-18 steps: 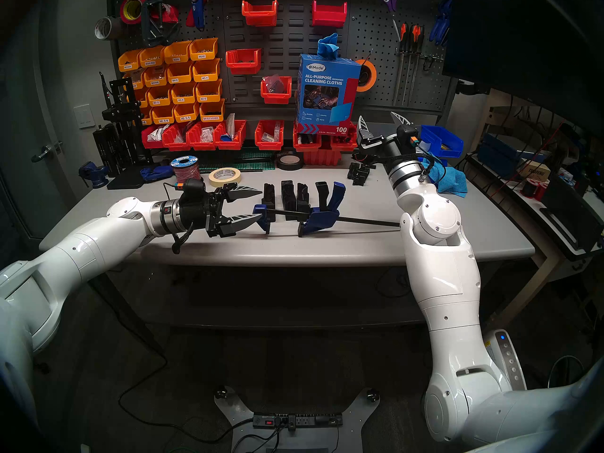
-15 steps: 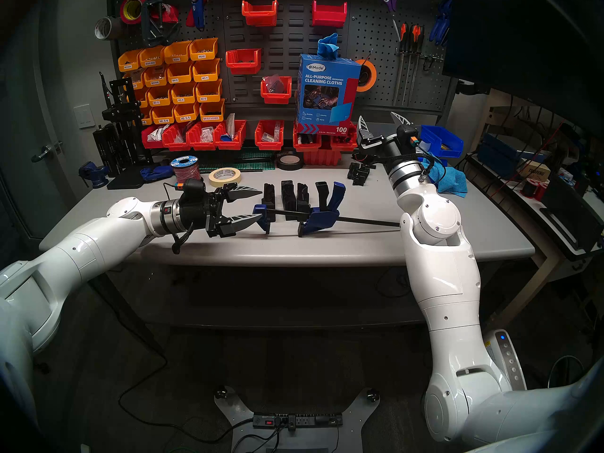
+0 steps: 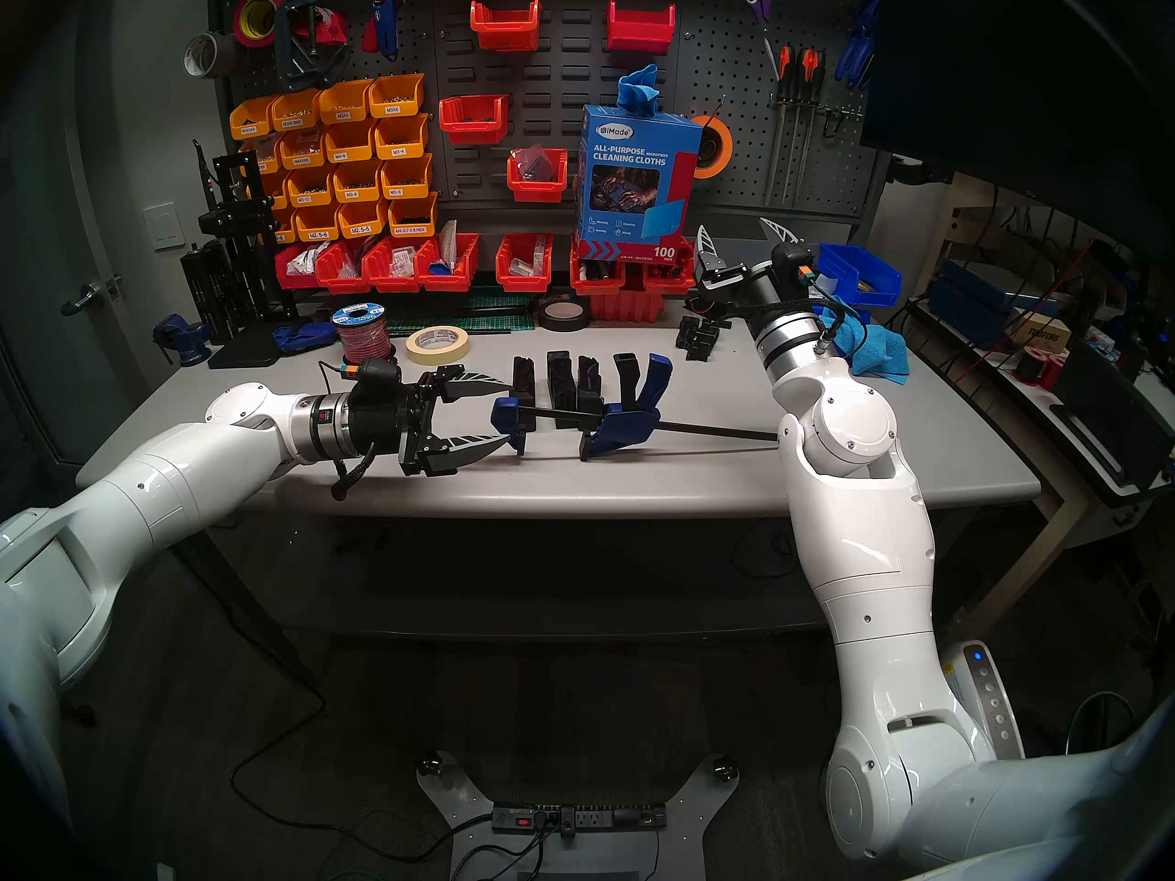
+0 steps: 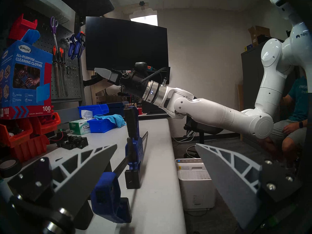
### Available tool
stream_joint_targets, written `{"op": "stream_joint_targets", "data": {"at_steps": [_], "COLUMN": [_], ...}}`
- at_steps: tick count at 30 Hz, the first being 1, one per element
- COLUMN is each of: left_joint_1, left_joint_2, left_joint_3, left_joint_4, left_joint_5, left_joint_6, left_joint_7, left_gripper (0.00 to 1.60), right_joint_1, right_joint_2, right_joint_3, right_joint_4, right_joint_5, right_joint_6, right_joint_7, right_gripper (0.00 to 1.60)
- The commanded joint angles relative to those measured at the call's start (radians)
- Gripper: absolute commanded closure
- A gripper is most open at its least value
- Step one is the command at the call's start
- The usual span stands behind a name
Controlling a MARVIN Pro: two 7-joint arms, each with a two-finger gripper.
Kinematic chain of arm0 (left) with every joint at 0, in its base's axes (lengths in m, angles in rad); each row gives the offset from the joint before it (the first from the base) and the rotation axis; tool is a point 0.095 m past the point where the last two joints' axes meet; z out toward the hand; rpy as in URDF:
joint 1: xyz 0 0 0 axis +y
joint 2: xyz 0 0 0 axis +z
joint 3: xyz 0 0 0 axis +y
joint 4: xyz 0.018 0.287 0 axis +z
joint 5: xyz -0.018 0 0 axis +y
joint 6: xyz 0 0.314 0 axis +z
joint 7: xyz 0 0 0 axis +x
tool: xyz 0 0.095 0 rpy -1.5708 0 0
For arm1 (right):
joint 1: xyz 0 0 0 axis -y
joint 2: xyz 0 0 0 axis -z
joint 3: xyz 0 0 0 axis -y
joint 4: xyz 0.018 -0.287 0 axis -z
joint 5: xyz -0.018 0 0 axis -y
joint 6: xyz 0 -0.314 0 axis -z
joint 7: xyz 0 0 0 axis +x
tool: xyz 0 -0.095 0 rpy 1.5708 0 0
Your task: Clamp the two 3D printed pieces together with the clamp
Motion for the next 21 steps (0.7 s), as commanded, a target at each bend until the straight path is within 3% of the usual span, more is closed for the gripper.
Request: {"op": "stream_joint_targets", "data": {"at_steps": [1, 9, 21], "left_joint_1": [0.008, 0.004, -0.020], "left_joint_2": [0.021, 0.006, -0.036], "left_joint_3": [-0.007, -0.016, -0.004], "left_joint_4": [-0.045, -0.012, 0.042], "left_joint_5": [0.013, 0.038, 0.055], "left_joint_6": [-0.024, -0.058, -0.037], "left_joint_7": [0.064, 0.135, 0.044], "left_gripper": [0.00, 0.00, 0.00], "right_joint_1": [0.006, 0.006, 0.006], "right_joint_2": [0.000, 0.000, 0.000], "right_joint_3": [0.000, 0.000, 0.000], "right_joint_4": [-0.013, -0.013, -0.012], "right_joint_5": [0.000, 0.000, 0.000], "right_joint_6": [-0.001, -0.001, -0.001], "right_joint_7": [0.000, 0.000, 0.000], "right_gripper": [0.00, 0.00, 0.00]}}
